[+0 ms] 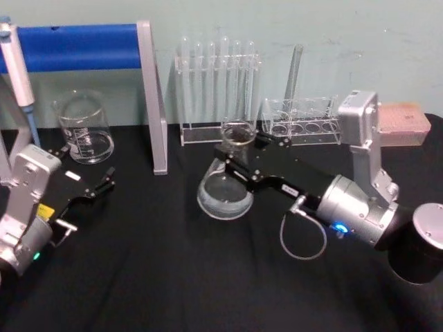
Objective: Grasp the erlenmeyer flask with one hand, shake it three times, then place it back.
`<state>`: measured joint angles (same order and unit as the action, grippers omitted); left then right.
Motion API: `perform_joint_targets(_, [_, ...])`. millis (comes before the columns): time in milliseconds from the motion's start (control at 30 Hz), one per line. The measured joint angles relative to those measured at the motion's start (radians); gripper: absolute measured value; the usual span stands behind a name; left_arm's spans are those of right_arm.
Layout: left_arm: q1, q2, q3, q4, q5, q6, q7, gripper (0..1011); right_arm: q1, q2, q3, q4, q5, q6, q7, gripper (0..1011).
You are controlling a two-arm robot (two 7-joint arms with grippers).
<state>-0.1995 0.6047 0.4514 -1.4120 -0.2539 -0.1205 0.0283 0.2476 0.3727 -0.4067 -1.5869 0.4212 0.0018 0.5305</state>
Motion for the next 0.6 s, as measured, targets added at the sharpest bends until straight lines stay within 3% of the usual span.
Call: perform_joint_targets(600, [0.000, 0.000, 0.000, 0.000, 0.000, 0.000, 0.000, 1001, 0.057, 0.029, -0.073, 0.046, 0.028, -0.021, 0.044, 453])
